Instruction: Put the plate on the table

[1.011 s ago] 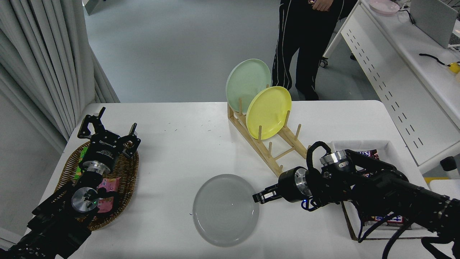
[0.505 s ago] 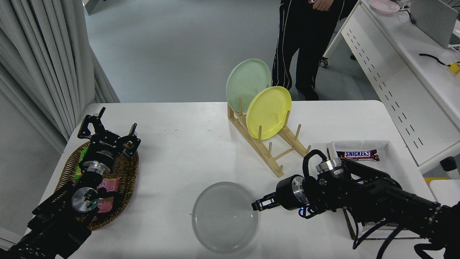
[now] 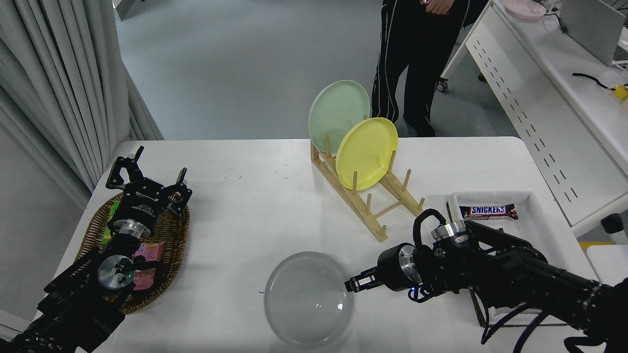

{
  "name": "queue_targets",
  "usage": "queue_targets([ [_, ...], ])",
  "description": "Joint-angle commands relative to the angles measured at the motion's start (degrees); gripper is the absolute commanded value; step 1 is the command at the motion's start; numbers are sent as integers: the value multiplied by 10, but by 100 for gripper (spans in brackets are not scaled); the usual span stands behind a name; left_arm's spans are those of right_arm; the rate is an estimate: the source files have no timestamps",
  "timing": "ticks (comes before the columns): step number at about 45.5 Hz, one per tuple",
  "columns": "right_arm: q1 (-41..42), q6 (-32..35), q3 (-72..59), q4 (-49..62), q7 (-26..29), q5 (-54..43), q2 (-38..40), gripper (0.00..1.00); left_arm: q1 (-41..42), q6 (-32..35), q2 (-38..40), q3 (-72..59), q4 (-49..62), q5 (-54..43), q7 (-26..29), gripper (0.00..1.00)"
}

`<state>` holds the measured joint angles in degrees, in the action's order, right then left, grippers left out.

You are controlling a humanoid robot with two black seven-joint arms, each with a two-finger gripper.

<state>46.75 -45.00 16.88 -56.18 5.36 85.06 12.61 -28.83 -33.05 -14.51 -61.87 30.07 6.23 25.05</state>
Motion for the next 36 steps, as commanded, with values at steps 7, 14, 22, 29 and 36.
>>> queue_targets([
  [7,0,0,0,0,0,-2,2,0,0,0,-1,0,0,0,0,100],
  [14,7,0,5,-1,1,-1,3,0,0,0,0,0,0,0,0,100],
  [22,9,0,8,-2,8,4,12,0,0,0,0,1,0,0,0,100],
  [29,7,0,6,-1,9,4,16,0,0,0,0,0,0,0,0,100],
  [36,4,0,1,-2,9,4,17,0,0,0,0,0,0,0,0,100],
])
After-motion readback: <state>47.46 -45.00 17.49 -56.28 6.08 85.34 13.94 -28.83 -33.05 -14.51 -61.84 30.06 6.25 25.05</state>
